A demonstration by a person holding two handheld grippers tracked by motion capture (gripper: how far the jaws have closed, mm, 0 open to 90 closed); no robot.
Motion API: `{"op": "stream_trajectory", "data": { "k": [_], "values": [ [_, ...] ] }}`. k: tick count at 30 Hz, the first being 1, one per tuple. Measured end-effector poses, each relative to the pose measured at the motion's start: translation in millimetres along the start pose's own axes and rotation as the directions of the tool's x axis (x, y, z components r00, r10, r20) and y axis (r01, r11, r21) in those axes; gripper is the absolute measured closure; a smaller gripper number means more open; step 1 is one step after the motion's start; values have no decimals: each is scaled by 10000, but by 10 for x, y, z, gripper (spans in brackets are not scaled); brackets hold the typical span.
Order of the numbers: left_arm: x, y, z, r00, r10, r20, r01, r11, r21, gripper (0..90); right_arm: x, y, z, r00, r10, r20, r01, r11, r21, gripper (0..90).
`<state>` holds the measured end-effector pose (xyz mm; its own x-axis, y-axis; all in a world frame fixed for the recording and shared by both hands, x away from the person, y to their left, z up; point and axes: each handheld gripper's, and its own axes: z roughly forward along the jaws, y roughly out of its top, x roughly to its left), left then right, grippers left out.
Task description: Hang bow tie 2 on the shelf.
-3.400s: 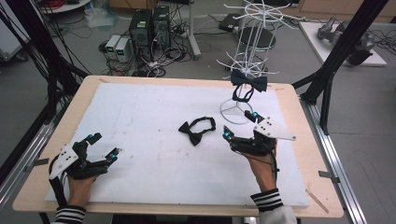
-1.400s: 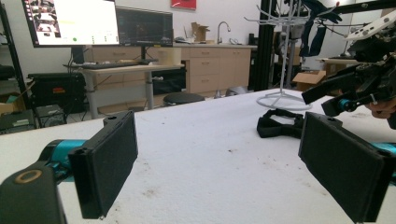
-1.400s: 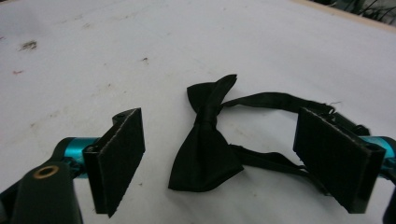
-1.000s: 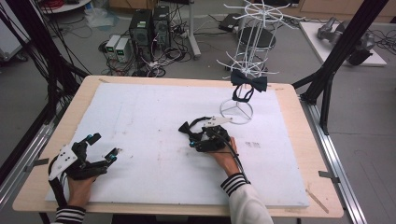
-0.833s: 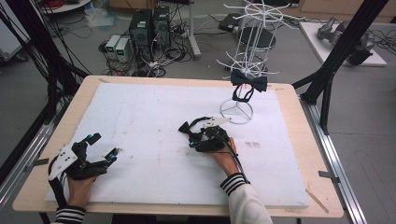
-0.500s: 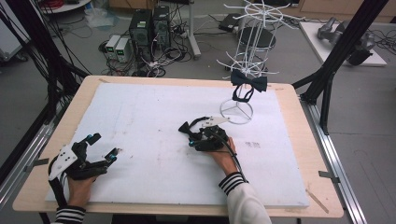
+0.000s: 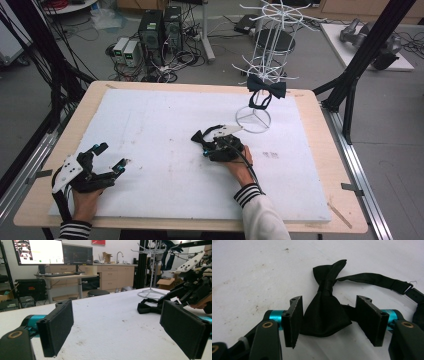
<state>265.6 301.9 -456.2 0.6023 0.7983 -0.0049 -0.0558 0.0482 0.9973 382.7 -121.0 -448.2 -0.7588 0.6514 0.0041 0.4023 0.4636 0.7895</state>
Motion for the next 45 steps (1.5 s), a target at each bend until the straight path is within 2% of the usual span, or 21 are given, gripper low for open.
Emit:
{"op": "stream_trajectory", "data": {
  "k": [3, 6, 14, 20, 22, 26, 31, 33, 45],
  "values": [
    [1, 0, -2, 10000, 16, -5, -16, 10000, 10, 122, 4, 35, 8, 10000, -66, 31, 65, 9999, 157, 407],
    [0, 0, 0, 10000, -16, -8, 16, 10000, -12, 122, 14, 86, 22, 9994, -332, 57, 331, 9992, 214, 417],
    [1, -1, 0, 10000, -26, 7, 26, 10000, -16, 123, -4, 136, 57, 9990, -456, -18, 456, 9981, 412, 441],
    [2, -1, 0, 10000, -29, 17, 29, 10000, -21, 122, -22, 215, 82, 9981, -607, -121, 615, 9952, 762, 461],
    [2, 0, -1, 10000, -38, 10, 38, 10000, -13, 122, -17, 236, 95, 9972, -740, -98, 745, 9943, 767, 486],
    [3, -1, -1, 10000, -33, 16, 33, 10000, -16, 122, -19, 224, 143, 9977, -647, -205, 666, 9919, 1080, 531],
    [3, 0, -1, 10000, -32, 18, 32, 10000, -11, 123, -30, 221, 143, 9976, -624, -288, 652, 9917, 1111, 708],
    [3, -1, -1, 10000, -24, 16, 24, 10000, -15, 123, -29, 223, 140, 9978, -606, -258, 631, 9916, 1127, 739],
    [2, 0, -2, 10000, 8, 11, -8, 10000, 10, 122, -5, 241, 121, 9962, -862, -72, 865, 9899, 1120, 763]
  ]
}}
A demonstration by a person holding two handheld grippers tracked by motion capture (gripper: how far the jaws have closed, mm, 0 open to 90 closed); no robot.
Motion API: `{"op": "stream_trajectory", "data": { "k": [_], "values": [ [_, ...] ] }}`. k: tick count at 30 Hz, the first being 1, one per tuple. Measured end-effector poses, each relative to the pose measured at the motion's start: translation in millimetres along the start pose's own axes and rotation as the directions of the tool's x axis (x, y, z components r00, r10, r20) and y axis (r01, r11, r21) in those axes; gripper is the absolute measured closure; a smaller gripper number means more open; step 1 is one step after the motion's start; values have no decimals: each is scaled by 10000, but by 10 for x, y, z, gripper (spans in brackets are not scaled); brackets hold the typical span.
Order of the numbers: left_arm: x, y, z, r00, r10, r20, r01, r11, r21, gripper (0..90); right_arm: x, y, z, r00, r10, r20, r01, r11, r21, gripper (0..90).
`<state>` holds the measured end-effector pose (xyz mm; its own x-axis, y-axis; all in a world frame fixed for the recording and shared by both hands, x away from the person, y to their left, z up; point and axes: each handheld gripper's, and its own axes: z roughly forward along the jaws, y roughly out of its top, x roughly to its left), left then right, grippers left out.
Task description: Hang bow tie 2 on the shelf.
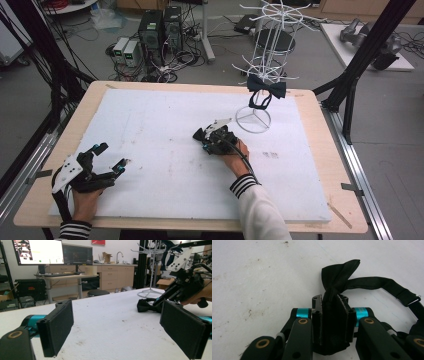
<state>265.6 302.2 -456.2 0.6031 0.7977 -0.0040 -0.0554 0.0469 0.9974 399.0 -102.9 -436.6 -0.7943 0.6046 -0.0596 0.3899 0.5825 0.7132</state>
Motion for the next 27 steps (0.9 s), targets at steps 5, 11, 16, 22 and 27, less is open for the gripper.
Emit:
{"op": "stream_trajectory", "data": {
  "k": [5, 11, 16, 22, 27],
  "values": [
    [-2, 0, 1, 10000, -28, -7, 28, 10000, -17, 123, 3, 10, -33, 10000, 79, 48, -79, 9999, -143, 763],
    [0, 0, 0, 10000, 4, -6, -4, 10000, 6, 122, 2, 31, -93, 9998, -38, 210, 48, 9988, -482, 763],
    [-2, -1, 1, 10000, 7, -20, -7, 10000, -10, 123, 16, 60, -170, 9996, -57, 281, 82, 9959, -903, 763],
    [-2, 0, 1, 10000, 15, -25, -15, 10000, -7, 122, 35, 96, -269, 9987, -137, 496, 209, 9887, -1482, 763],
    [-4, 0, 2, 10000, 28, -33, -28, 10000, -6, 123, 42, 122, -367, 9973, -189, 712, 326, 9800, -1961, 763]
  ]
}}
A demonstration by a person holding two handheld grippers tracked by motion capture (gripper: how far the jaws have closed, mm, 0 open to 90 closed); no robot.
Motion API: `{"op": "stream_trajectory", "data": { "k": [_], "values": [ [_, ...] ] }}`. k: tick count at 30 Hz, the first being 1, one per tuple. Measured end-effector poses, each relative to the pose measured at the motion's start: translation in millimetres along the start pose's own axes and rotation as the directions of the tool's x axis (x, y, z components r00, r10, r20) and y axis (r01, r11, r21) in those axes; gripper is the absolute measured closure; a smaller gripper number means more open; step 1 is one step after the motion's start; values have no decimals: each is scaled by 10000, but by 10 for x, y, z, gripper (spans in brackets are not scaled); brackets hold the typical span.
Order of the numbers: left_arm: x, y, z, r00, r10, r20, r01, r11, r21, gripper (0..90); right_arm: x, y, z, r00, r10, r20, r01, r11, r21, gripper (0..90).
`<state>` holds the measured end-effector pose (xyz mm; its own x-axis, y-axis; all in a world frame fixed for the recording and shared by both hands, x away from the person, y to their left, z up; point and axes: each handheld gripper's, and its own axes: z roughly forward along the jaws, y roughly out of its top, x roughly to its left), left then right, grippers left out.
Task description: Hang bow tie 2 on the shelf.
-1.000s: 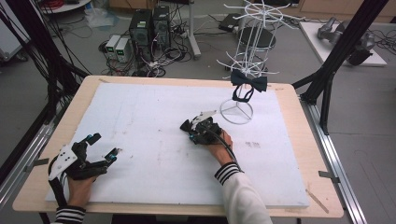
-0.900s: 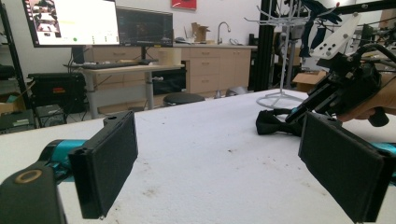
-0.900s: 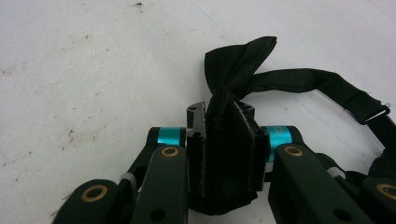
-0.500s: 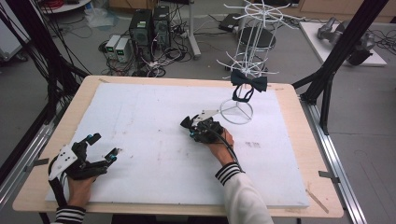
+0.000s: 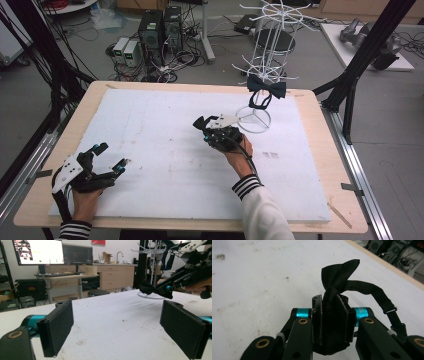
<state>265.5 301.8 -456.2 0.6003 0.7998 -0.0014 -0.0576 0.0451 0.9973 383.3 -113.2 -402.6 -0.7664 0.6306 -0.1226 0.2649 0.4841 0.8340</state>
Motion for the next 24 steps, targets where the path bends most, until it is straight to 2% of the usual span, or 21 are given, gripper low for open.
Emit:
{"op": "stream_trajectory", "data": {
  "k": [7, 14, 24],
  "values": [
    [-1, 0, 0, 10000, -18, 6, 17, 10000, 10, 123, -5, 44, -113, 9999, 16, 163, -6, 9984, -570, 763],
    [-1, 0, 0, 10000, -20, -3, 20, 10000, 13, 122, -30, 79, -190, 9996, 83, 283, -59, 9966, -824, 763],
    [1, 0, 2, 10000, 6, -5, -6, 10000, 16, 123, -53, 278, -415, 9993, 46, 371, 22, 9833, -1819, 763]
  ]
}}
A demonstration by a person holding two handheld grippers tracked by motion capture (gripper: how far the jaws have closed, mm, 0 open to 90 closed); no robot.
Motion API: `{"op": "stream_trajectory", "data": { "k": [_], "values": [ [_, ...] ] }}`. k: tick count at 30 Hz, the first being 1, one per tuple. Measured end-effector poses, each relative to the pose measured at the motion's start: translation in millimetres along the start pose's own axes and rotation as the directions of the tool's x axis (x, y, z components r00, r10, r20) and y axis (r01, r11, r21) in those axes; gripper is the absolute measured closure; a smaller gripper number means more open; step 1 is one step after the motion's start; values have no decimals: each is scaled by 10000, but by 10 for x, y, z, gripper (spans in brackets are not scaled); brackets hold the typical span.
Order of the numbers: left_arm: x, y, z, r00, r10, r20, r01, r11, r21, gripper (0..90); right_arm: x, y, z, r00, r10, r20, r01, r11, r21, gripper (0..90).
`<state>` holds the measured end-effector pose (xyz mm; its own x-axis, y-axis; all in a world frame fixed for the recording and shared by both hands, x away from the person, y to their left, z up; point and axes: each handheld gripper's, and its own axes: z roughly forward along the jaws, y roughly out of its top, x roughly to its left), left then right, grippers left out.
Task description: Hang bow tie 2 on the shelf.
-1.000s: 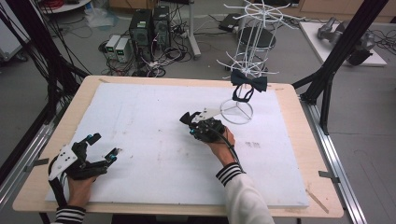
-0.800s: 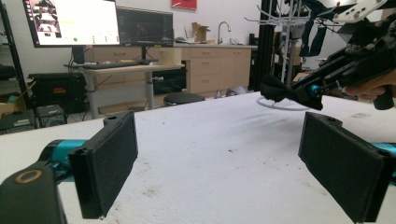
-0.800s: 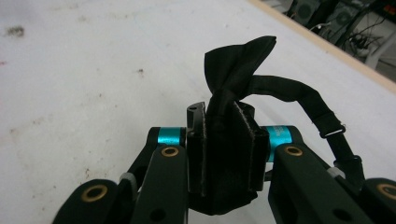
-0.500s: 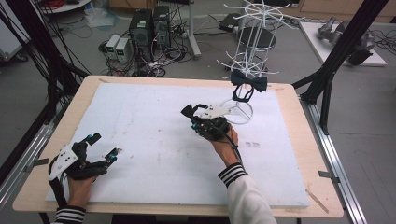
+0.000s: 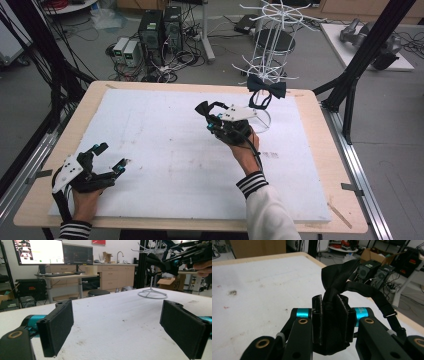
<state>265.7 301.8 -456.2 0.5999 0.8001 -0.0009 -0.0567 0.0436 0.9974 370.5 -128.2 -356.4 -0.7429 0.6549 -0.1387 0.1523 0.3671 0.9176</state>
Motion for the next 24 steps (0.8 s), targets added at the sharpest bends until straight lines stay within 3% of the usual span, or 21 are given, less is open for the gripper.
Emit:
{"op": "stream_trajectory", "data": {
  "k": [10, 15, 24],
  "values": [
    [-1, 0, 0, 10000, -7, -21, 7, 10000, 2, 123, 22, 132, -72, 9996, -239, 138, 244, 9990, -385, 763],
    [-1, -1, 0, 10000, -11, -15, 11, 10000, -5, 123, 14, 223, -125, 9983, -377, 450, 408, 9968, -687, 763],
    [-1, -1, 1, 10000, -8, -15, 8, 10000, -6, 123, -1, 314, -226, 9970, -267, 725, 347, 9931, -1120, 763]
  ]
}}
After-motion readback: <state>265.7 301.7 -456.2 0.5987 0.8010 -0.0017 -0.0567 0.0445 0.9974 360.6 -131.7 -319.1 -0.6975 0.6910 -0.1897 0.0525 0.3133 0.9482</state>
